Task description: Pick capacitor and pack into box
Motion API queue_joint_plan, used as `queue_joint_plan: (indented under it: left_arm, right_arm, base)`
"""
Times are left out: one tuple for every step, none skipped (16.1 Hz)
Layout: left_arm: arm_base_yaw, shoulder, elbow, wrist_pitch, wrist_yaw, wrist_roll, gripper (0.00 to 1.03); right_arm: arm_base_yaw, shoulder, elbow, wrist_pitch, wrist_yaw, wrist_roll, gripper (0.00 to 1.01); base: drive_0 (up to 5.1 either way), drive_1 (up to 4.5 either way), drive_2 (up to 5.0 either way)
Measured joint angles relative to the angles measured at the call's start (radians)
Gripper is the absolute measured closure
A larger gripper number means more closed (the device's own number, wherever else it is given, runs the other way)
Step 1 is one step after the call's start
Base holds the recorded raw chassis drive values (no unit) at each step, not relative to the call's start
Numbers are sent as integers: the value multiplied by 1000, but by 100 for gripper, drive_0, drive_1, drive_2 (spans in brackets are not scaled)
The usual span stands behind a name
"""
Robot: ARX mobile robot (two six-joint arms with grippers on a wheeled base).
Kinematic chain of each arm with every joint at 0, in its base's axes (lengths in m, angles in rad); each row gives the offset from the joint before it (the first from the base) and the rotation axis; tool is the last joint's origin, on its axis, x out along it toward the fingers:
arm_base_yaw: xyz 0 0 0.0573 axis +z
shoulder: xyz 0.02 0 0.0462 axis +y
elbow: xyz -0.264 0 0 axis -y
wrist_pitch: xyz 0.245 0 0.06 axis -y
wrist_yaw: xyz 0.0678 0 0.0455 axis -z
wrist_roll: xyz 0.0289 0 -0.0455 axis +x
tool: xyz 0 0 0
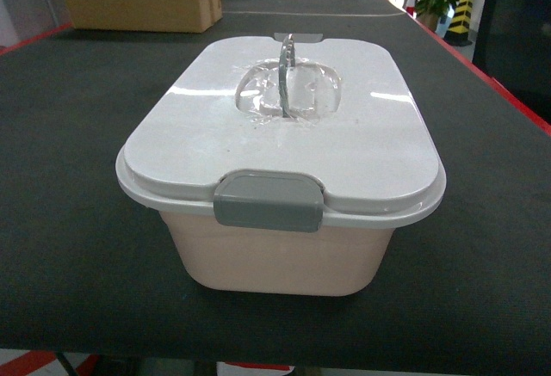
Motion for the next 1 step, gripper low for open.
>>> queue_joint_plan:
  left_arm:
    - [0, 0, 0, 0, 0, 0, 5]
  right_arm:
    - [0, 0, 0, 0, 0, 0, 3]
  base:
    - [0, 0, 0]
